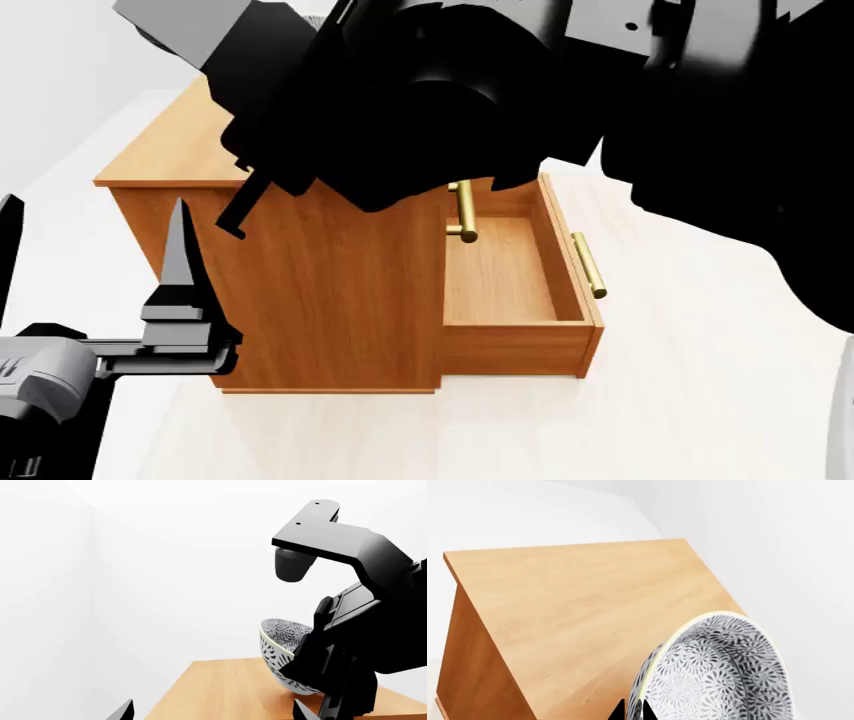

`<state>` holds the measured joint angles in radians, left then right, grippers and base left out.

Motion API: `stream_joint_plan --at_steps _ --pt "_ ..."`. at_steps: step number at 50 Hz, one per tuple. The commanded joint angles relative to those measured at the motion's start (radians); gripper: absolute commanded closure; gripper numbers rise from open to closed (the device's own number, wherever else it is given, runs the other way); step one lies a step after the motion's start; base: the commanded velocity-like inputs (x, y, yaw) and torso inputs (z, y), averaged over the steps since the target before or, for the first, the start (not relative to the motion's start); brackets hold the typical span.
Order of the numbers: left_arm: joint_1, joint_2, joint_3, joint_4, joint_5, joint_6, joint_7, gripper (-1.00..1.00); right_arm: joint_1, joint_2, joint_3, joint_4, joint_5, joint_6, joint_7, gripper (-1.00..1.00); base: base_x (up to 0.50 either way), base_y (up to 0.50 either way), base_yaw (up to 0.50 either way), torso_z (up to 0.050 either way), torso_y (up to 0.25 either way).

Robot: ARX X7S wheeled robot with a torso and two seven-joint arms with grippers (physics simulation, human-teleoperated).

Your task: Put the bowl on top of the cabinet.

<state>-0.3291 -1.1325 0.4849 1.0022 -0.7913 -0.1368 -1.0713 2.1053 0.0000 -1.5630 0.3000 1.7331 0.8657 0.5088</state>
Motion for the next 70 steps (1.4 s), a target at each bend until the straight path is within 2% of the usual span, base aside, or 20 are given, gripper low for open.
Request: stream_joint_plan --at_steps 1,9,10,18,21,26,35,51,60,70 --pt "-0.004 -0.003 0.002 0.002 -0.004 -0.002 -0.009 -1.0 -0.001 0.0 -0.013 0.017 -0.032 0.0 -0.005 1.0 0.0 0.0 0.0 0.0 0.0" --pt "-0.005 0.001 0.009 -0.005 0.003 -0.003 -0.006 -1.0 0.013 0.0 -0.013 0.023 -0.021 -0.015 -0.012 1.0 0.0 0.0 0.0 0.0 0.0" --pt "-0.006 0.002 0.01 -0.005 0.003 -0.004 -0.006 -1.0 0.02 0.0 -0.013 0.024 -0.018 -0.018 -0.011 -1.0 0.0 0.0 0.0 0.0 0.0" --pt "-0.011 0.006 0.016 -0.005 0.005 -0.009 -0.007 -1.0 0.044 0.0 -0.014 0.017 0.006 -0.03 -0.01 -1.0 0.0 0.0 0.0 0.0 0.0" --pt "-0.056 0.0 0.006 0.001 -0.047 -0.035 -0.011 -1.0 0.057 0.0 -0.014 0.011 0.022 -0.036 -0.009 -1.0 0.0 0.0 0.0 0.0 0.0" --pt "-0.03 0.011 0.015 -0.036 -0.01 -0.003 0.017 -1.0 0.073 0.0 -0.015 -0.001 0.037 -0.046 -0.011 -1.0 0.0 0.0 0.0 0.0 0.0" --pt "0.105 0.041 0.054 -0.114 0.156 0.119 0.054 -1.0 0.113 0.0 -0.014 0.0 0.055 -0.059 -0.018 -1.0 0.0 0.0 0.0 0.0 0.0" --pt "0.261 0.128 0.12 -0.307 0.378 0.331 0.111 -1.0 0.164 0.001 -0.012 0.025 0.065 -0.085 -0.036 -1.0 0.0 0.0 0.0 0.0 0.0" --pt "0.271 0.118 0.115 -0.297 0.378 0.334 0.105 -1.0 0.193 0.036 0.03 0.042 0.073 -0.087 -0.045 -1.0 0.0 0.0 0.0 0.0 0.0" --pt "0.294 0.119 0.12 -0.287 0.403 0.338 0.092 -1.0 0.231 0.125 0.092 0.042 0.058 -0.067 -0.06 -1.0 0.0 0.0 0.0 0.0 0.0"
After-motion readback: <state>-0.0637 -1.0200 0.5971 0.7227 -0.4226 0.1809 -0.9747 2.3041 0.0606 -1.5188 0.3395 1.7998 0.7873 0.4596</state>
